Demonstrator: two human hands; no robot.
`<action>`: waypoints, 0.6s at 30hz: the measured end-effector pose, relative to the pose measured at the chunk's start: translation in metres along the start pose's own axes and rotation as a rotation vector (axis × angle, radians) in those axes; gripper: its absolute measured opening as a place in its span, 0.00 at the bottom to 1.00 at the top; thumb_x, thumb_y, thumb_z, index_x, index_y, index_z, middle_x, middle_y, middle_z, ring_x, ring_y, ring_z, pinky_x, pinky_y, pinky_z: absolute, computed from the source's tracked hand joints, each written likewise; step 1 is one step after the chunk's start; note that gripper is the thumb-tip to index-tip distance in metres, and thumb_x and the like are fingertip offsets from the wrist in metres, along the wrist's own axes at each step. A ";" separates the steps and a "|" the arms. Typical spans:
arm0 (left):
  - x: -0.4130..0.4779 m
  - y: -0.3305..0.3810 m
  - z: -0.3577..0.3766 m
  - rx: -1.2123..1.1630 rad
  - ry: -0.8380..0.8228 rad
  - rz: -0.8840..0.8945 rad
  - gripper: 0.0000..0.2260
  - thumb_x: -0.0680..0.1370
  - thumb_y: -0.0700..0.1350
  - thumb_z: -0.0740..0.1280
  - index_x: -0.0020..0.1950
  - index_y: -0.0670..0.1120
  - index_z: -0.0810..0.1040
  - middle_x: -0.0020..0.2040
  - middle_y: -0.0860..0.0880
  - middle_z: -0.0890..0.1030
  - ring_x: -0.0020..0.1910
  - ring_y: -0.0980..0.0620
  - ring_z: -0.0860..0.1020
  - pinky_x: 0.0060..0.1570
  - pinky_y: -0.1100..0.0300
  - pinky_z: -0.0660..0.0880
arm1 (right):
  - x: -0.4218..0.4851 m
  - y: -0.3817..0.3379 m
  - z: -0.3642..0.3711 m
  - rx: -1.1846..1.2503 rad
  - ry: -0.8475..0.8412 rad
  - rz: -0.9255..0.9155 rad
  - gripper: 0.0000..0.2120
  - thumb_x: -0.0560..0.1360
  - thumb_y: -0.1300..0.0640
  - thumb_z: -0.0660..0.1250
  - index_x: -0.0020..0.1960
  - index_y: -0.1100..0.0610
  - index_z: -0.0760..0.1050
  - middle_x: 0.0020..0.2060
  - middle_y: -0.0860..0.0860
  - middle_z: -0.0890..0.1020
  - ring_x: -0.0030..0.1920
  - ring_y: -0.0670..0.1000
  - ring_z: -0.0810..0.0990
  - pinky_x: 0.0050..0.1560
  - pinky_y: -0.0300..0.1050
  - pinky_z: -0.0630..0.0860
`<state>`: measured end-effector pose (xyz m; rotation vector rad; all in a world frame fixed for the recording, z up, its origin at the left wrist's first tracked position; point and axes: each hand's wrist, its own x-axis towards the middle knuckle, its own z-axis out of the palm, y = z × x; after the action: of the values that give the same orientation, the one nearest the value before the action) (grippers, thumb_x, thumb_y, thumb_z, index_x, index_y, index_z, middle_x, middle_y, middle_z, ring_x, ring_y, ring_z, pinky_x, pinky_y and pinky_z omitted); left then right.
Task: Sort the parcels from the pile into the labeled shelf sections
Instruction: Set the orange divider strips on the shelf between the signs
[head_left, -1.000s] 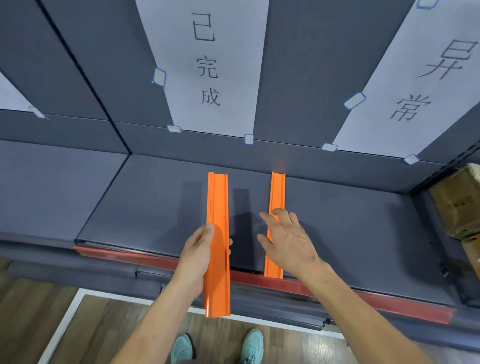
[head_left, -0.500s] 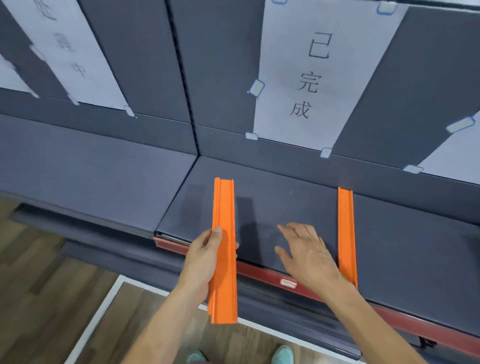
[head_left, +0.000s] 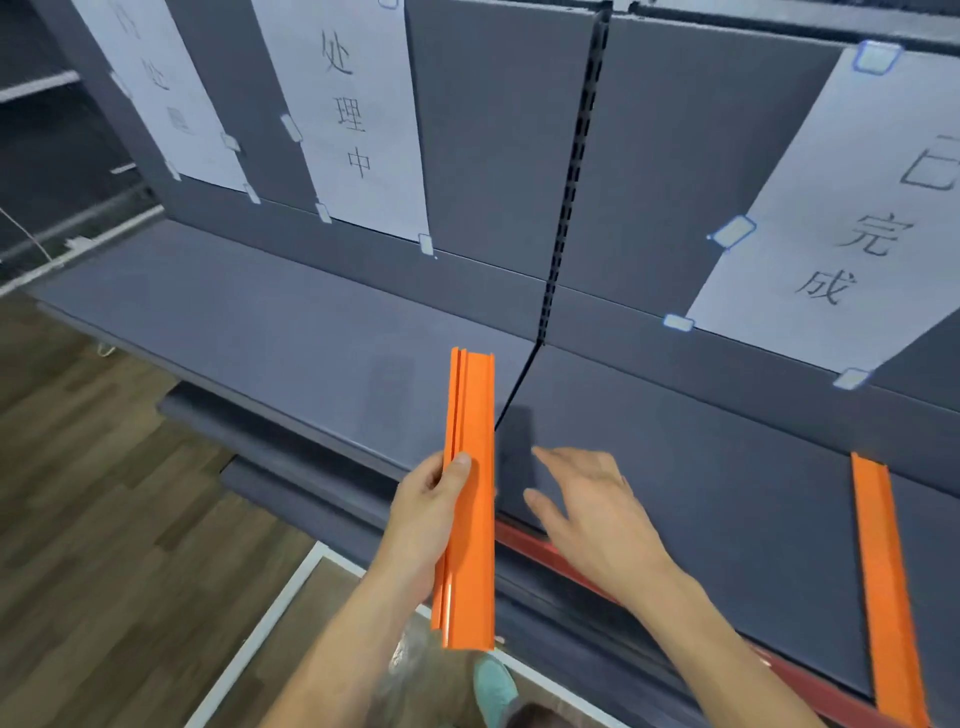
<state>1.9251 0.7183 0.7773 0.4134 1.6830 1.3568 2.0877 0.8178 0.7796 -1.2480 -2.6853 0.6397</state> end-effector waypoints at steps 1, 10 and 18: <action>0.005 0.002 -0.003 -0.014 0.008 0.003 0.11 0.83 0.56 0.65 0.50 0.53 0.85 0.40 0.48 0.86 0.37 0.49 0.84 0.36 0.57 0.79 | 0.009 -0.007 0.000 0.009 -0.002 -0.020 0.27 0.83 0.42 0.57 0.80 0.48 0.60 0.75 0.45 0.68 0.75 0.48 0.59 0.74 0.46 0.62; 0.065 0.025 0.000 -0.134 0.003 0.022 0.06 0.82 0.48 0.70 0.57 0.50 0.84 0.49 0.47 0.88 0.47 0.48 0.87 0.41 0.60 0.81 | 0.083 -0.036 0.009 0.087 -0.095 -0.016 0.31 0.83 0.37 0.54 0.81 0.47 0.51 0.58 0.49 0.79 0.62 0.54 0.77 0.59 0.51 0.74; 0.101 0.034 0.011 -0.094 -0.034 0.043 0.08 0.85 0.49 0.64 0.57 0.50 0.82 0.49 0.52 0.88 0.47 0.54 0.86 0.43 0.65 0.80 | 0.110 -0.024 0.010 0.292 -0.075 0.114 0.30 0.85 0.51 0.56 0.82 0.45 0.45 0.50 0.52 0.81 0.53 0.59 0.80 0.55 0.57 0.76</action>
<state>1.8709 0.8101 0.7636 0.4186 1.5837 1.4463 1.9959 0.8839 0.7721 -1.3241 -2.4726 1.0689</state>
